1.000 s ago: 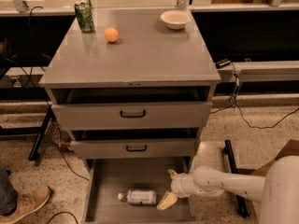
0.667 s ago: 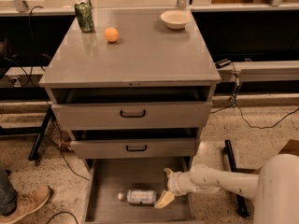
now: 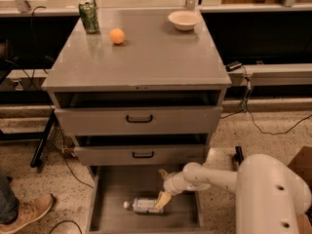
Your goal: Pick blue plastic bottle from bottom drawer and place on counter
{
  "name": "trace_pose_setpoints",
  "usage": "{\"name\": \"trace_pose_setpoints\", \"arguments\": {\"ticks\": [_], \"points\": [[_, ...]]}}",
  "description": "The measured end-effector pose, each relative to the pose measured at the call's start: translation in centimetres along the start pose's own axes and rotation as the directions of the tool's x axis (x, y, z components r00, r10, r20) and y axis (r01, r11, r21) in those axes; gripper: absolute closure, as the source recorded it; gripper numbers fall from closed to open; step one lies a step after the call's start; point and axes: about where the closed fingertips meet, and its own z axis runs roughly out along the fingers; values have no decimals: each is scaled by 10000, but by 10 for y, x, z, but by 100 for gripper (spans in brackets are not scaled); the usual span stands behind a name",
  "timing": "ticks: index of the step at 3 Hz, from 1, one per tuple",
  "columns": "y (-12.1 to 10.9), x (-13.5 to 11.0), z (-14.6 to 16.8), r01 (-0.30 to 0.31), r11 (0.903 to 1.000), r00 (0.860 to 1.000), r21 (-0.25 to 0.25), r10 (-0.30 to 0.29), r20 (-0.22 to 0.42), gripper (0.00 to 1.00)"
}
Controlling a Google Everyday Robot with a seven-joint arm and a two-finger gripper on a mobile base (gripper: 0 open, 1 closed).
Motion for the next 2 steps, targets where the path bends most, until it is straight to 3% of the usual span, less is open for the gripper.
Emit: {"name": "trace_pose_setpoints", "arguments": {"ticks": [2], "points": [[-11, 10, 53, 186, 9995, 9975, -263, -203, -682, 0]]}}
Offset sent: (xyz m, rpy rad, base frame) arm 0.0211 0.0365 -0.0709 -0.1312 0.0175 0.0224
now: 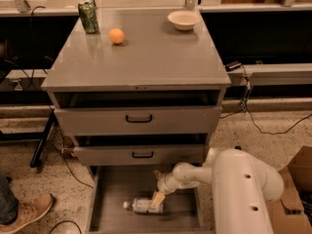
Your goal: Pick blue plastic bottle from bottom drawer and place on counter
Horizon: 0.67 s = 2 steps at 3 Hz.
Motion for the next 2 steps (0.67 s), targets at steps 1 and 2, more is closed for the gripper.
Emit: {"name": "trace_pose_setpoints", "arguments": {"ticks": [1, 2], "points": [[10, 5, 17, 42, 10000, 9993, -71, -45, -370, 0], [21, 18, 34, -162, 9995, 9985, -280, 147, -527, 0]]}}
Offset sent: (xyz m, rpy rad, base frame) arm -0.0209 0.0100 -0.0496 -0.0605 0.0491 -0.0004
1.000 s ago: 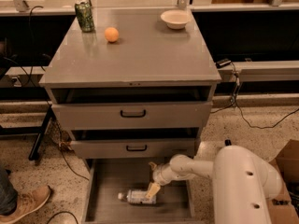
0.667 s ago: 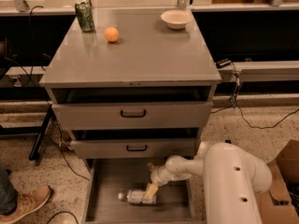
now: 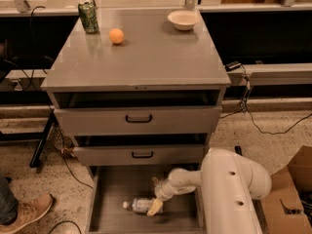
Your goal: Pick blue plastic bottle from bottom drawer and place on counter
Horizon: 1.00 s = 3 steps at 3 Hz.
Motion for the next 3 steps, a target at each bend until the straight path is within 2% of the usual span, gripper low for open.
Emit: {"name": "trace_pose_setpoints", "arguments": {"ticks": [1, 2, 3], "points": [[4, 8, 8, -142, 9998, 9999, -139, 141, -45, 0], [12, 14, 17, -231, 9990, 9997, -369, 231, -6, 19], [18, 17, 22, -243, 9983, 9997, -536, 246, 57, 42]]}}
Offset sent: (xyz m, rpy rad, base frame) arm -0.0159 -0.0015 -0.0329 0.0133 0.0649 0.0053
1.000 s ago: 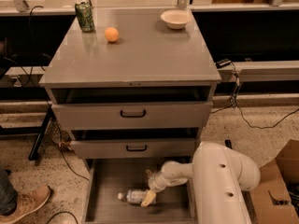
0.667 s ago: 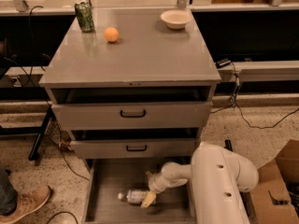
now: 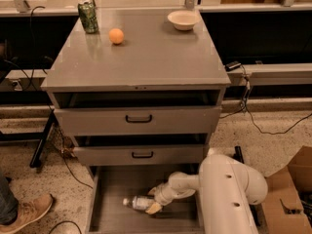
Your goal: Pick blue plastic bottle from bottom drawer and place on counter
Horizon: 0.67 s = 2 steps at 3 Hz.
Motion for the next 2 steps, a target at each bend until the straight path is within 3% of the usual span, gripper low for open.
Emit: {"name": "trace_pose_setpoints", "arguments": {"ticks": [1, 2], "points": [[5, -4, -5, 76, 9998, 9986, -167, -67, 534, 65], [14, -18, -27, 464, 9983, 9873, -351, -405, 1534, 88]]}}
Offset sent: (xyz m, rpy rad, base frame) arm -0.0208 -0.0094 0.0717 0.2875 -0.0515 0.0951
